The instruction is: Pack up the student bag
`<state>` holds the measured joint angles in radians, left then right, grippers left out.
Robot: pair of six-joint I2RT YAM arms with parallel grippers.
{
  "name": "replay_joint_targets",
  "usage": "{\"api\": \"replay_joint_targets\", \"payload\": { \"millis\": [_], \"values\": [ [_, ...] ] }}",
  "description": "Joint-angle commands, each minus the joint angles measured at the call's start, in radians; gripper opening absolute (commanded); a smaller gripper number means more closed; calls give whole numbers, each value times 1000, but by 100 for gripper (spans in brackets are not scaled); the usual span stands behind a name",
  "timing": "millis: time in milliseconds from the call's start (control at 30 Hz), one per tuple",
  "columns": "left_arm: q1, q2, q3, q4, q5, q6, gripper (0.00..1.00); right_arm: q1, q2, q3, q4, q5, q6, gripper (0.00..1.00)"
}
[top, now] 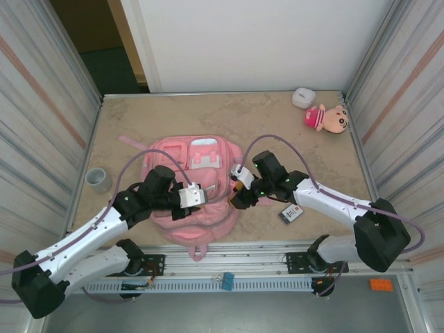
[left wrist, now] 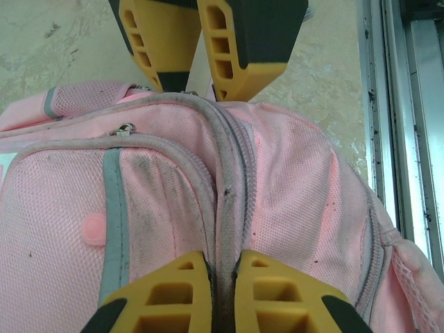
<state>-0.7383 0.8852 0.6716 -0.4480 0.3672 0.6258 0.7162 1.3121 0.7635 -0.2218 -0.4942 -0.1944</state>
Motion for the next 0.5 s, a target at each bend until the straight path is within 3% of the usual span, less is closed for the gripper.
{"api": "replay_joint_targets", "payload": {
  "millis": [0, 67, 300, 467],
  "values": [
    [5, -34, 0, 37, 65, 1, 3, 13, 19, 32, 73, -5, -45, 48],
    [5, -32, 1, 35, 67, 2, 3, 14, 22, 31, 92, -10, -42, 41],
    [5, -31, 4, 7, 53, 15, 2, -70, -9, 32, 58, -51, 1, 0],
    [5, -38, -4, -4, 53, 19, 2, -123, -20, 48, 5, 55, -8, 0]
  ]
}}
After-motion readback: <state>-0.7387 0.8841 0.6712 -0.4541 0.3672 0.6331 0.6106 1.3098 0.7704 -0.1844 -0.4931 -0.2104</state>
